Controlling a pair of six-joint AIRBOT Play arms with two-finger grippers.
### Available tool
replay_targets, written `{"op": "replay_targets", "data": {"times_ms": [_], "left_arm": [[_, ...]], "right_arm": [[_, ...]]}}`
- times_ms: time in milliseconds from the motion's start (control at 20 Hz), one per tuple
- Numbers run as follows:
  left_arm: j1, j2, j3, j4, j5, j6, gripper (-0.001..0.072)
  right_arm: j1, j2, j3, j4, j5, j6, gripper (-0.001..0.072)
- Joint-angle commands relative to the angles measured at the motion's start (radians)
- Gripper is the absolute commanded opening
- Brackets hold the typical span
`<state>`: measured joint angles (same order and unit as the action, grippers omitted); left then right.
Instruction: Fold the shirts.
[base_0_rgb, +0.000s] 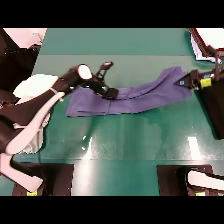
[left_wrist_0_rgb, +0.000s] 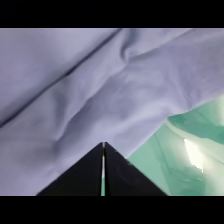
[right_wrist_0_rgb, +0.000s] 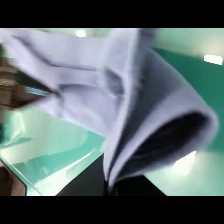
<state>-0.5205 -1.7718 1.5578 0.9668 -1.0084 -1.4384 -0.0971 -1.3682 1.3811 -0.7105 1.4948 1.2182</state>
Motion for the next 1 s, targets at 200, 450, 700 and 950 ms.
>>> {"op": "replay_targets", "data": {"times_ms": [200,450,700,950], "left_arm": [[-0.057,-0.198,0.169,-0.095,0.082,-0.003,0.0025],[-0.05,-0.195,0.171,-0.087,0.05,0.007,0.0025],[0.042,-0.125,0.18,-0.005,-0.071,0.016,0.0024],[0.217,0.05,0.181,0.121,-0.123,0.006,0.0025]], "right_arm": [[0.228,-0.052,0.324,0.003,0.055,0.114,0.0013],[0.349,-0.165,0.518,0.003,0.087,0.129,0.0014],[0.418,-0.238,0.637,0.004,0.064,0.129,0.0013],[0.531,-0.286,0.654,0.004,-0.025,0.135,0.0013]]}}
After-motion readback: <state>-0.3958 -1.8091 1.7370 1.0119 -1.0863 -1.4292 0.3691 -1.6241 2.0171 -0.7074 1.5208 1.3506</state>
